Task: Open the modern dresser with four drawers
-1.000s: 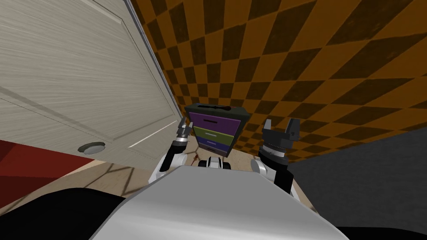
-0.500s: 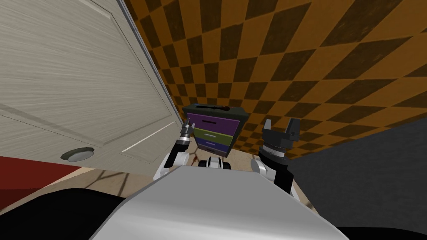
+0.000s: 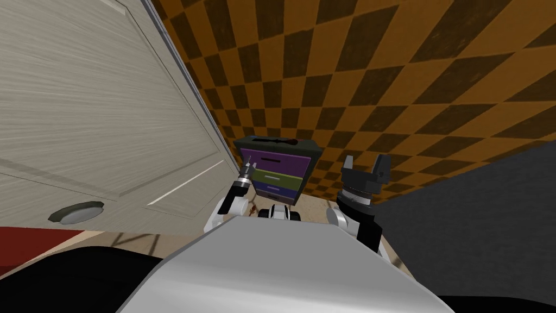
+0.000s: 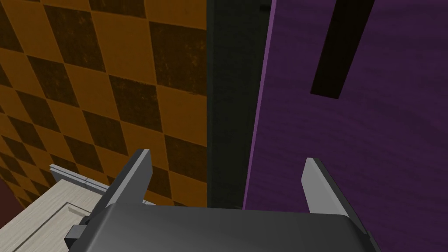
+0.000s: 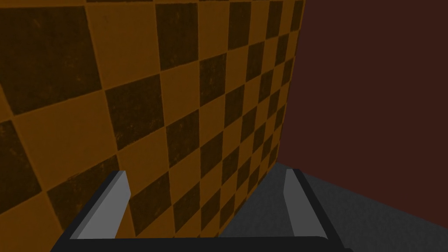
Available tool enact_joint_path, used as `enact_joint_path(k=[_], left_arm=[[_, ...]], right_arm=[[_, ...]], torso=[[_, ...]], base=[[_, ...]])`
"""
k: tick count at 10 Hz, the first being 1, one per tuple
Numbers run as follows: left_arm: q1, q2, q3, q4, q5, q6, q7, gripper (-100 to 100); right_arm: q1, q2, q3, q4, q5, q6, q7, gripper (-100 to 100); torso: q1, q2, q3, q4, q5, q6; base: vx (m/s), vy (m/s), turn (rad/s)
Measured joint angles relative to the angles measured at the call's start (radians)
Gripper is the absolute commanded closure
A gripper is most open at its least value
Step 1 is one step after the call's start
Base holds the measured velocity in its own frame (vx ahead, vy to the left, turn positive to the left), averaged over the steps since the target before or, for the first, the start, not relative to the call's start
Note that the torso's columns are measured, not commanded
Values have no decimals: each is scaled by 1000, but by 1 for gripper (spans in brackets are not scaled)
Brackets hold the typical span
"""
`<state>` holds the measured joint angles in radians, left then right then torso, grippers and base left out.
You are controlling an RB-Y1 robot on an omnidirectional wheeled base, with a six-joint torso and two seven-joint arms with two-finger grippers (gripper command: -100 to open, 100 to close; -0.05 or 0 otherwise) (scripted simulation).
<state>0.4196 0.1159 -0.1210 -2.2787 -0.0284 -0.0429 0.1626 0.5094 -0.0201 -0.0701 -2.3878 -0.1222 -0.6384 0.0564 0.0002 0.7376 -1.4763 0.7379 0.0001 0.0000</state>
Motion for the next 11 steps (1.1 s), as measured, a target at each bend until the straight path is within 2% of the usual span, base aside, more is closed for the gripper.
enact_joint_path(k=[11], left_arm=[[-45, 53, -52, 58, -21, 199, 10, -100]], right_arm=[[0, 0, 0, 0, 0, 0, 0, 0]], torso=[[0, 0, 0, 0, 0, 0]], base=[[21, 11, -60]])
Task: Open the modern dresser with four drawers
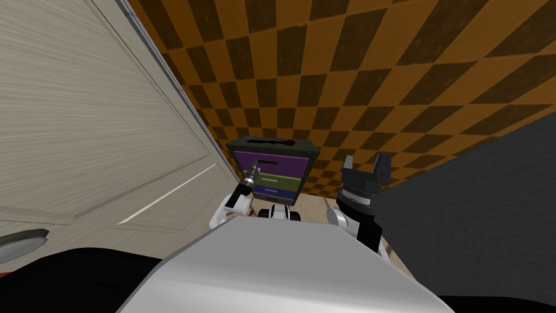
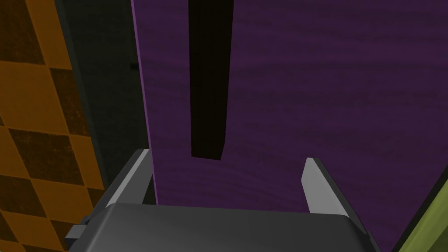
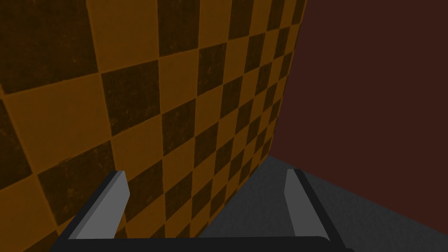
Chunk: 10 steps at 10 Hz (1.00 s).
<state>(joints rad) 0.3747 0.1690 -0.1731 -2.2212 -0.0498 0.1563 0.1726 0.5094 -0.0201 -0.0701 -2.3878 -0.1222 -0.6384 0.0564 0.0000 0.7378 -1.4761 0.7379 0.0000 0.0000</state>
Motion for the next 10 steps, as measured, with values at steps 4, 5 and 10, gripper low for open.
enact_joint_path(k=[4, 5, 10], left_arm=[[4, 1, -1, -18, -2, 18, 1, 100], [10, 5, -4, -28, -1, 19, 2, 100], [35, 14, -12, -65, -1, 30, 5, -100]], right_arm=[[0, 0, 0, 0, 0, 0, 0, 0], [0, 0, 0, 0, 0, 0, 0, 0], [0, 0, 0, 0, 0, 0, 0, 0]], torso=[[0, 2, 1, 1, 0, 0], [1, 9, 5, 2, 0, 0], [-2, -12, -7, -3, 0, 0]], base=[[10, 2, 4], [-187, 34, 26], [-54, 0, -2]])
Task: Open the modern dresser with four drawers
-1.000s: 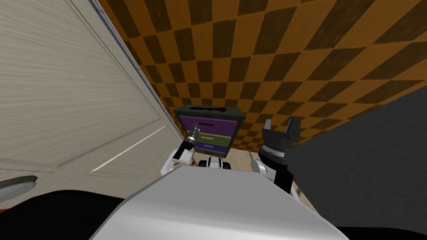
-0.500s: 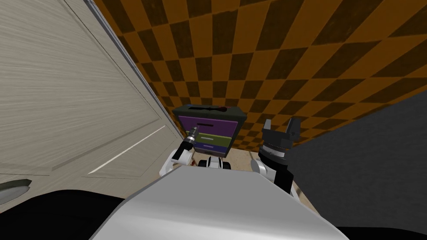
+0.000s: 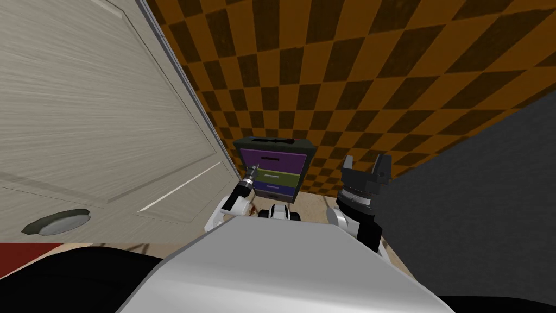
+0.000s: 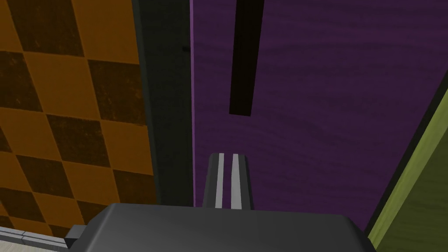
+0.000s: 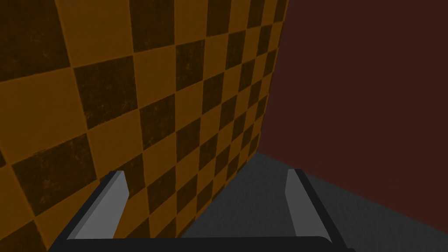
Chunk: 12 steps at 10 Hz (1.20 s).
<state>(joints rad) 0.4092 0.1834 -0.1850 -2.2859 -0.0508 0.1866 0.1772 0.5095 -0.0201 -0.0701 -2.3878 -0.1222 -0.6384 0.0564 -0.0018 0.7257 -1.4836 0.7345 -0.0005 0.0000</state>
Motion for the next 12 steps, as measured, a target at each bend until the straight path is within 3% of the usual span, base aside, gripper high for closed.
enact_joint_path(k=[6, 7, 12], left_arm=[[13, 7, 2, -51, -1, 60, 4, -100], [14, 7, 2, -53, -1, 62, 4, 100], [37, 20, -7, -86, 0, 66, 7, 100]], right_arm=[[0, 0, 0, 0, 0, 0, 0, 0], [0, 0, 0, 0, 0, 0, 0, 0], [-1, 0, 0, 0, 0, 0, 0, 0]], torso=[[3, 16, 10, 5, 1, 0], [2, 16, 10, 4, 1, 0], [3, 14, 9, 3, 1, -1]], base=[[126, -18, -14], [10, -1, 1], [-156, 17, 20]])
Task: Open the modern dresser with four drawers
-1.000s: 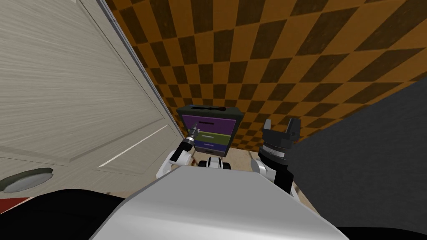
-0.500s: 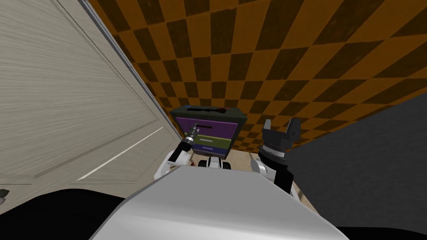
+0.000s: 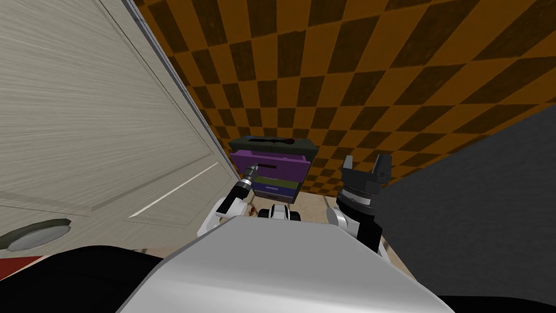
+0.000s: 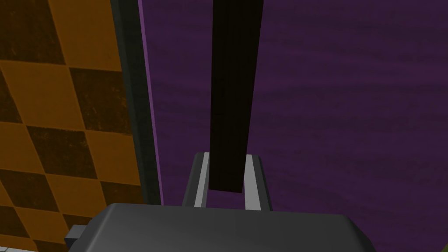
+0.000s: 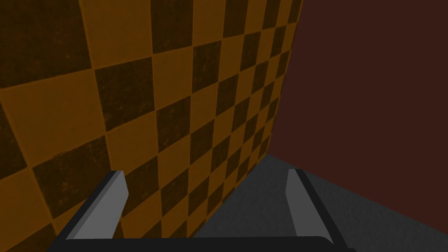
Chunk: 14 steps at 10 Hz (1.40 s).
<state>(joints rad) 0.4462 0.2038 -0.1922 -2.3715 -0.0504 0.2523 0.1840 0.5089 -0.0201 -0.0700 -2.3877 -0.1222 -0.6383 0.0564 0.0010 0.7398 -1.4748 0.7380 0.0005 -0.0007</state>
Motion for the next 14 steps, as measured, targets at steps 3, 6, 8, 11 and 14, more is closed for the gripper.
enact_joint_path(k=[3, 6, 8, 11, 14], left_arm=[[13, 7, -6, -9, 2, 0, 1, 100], [26, 19, -10, -45, 2, 19, 6, -100], [23, 33, -6, -93, 4, 73, 18, -100], [16, 47, -2, -156, 3, 135, 32, -100], [17, 63, -3, -222, 2, 215, 45, -100]], right_arm=[[0, 0, 0, 0, 0, 0, 0, 0], [0, 0, 0, 0, 0, 0, 0, 0], [1, 0, 0, 0, 0, 0, 0, 0], [1, 0, 0, 0, 0, 0, 0, 0], [0, 0, 0, 0, 0, 0, 0, 0]], torso=[[0, -1, -1, -1, 0, 0], [-1, -7, -4, -2, 0, 0], [-2, -10, -6, -1, -1, 1], [-1, -1, -1, 0, -1, 1], [-2, 4, 2, 5, -2, 0]], base=[[-150, 17, 24], [-68, 13, 15], [49, -11, 14], [40, -8, 7], [14, -3, 3]])
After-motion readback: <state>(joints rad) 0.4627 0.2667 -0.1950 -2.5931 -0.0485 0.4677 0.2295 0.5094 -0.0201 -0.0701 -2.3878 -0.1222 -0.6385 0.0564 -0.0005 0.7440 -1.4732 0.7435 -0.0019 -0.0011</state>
